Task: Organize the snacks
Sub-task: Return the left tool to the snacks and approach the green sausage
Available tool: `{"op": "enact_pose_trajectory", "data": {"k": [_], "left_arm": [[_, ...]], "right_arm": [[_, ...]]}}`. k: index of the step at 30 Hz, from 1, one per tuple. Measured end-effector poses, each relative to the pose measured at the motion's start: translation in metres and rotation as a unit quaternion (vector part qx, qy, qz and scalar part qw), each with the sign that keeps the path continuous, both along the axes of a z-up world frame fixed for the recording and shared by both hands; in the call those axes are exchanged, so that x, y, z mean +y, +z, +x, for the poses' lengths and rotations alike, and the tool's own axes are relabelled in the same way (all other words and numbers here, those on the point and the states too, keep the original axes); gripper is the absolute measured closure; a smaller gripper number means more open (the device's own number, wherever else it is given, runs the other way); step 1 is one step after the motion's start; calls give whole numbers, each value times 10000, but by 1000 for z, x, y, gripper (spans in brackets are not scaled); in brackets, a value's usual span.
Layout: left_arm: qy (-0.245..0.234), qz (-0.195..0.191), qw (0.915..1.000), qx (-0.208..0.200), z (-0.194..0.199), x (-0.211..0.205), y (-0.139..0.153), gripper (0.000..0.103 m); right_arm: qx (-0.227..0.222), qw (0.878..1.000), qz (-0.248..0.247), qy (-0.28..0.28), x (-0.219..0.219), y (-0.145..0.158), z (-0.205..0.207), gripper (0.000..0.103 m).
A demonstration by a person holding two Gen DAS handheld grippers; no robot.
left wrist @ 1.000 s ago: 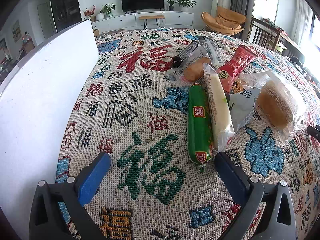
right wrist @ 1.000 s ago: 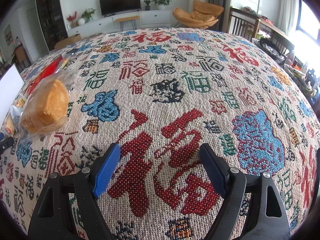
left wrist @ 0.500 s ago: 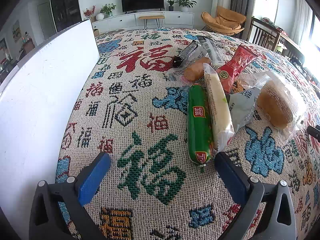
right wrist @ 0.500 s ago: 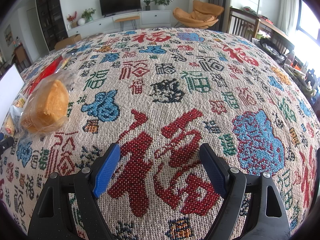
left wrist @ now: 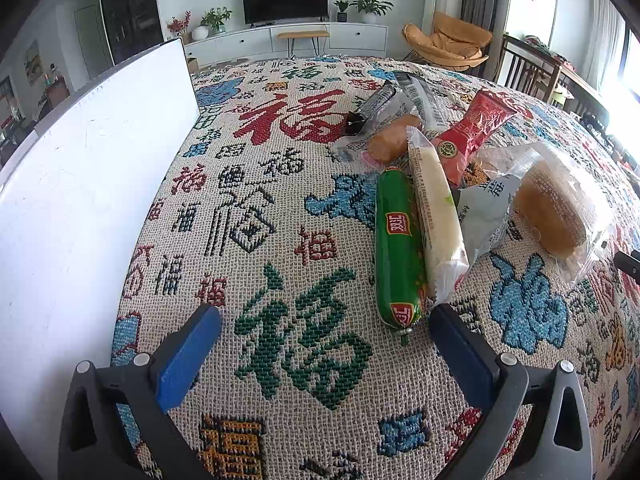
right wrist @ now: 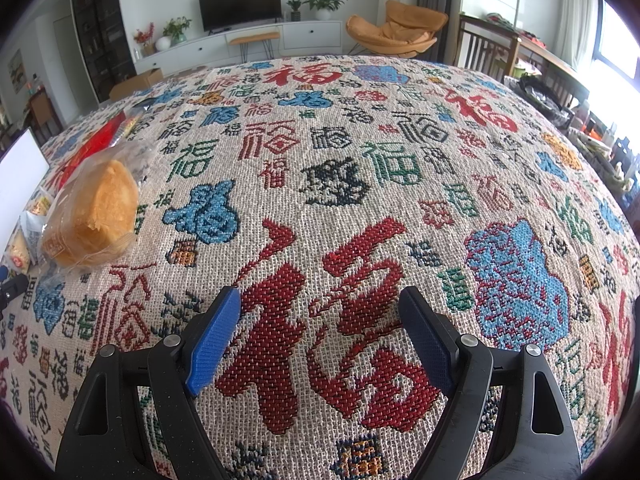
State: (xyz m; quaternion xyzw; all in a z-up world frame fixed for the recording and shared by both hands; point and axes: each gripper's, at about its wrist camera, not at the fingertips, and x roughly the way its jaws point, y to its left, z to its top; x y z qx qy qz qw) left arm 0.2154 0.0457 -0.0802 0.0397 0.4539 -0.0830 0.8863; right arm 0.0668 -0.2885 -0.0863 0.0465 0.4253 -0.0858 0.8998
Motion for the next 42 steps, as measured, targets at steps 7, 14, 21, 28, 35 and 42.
{"op": "enact_pose_trajectory", "data": {"k": [7,14,21,28,35,42], "left_arm": [[0,2,10000,-1,0,0,0,0],[-6,-6,10000,8,-1,0,0,0],[-272,-374,9971,599,-25,13,8,0],[-278,-774,9964,199,-32,21,43,2],[-471,-283,9979,334,14,-14,31,13],[-942,154,9944,463,30,-59,15,41]], "right_arm": [[-1,10000,1,0,0,0,0,19],[-1,10000,1,1,0,0,0,19],[-1,10000,3,1,0,0,0,19],[-2,10000,4,1,0,0,0,19],[-4,10000,8,2,0,0,0,19],[-6,10000,12,3,0,0,0,19]]}}
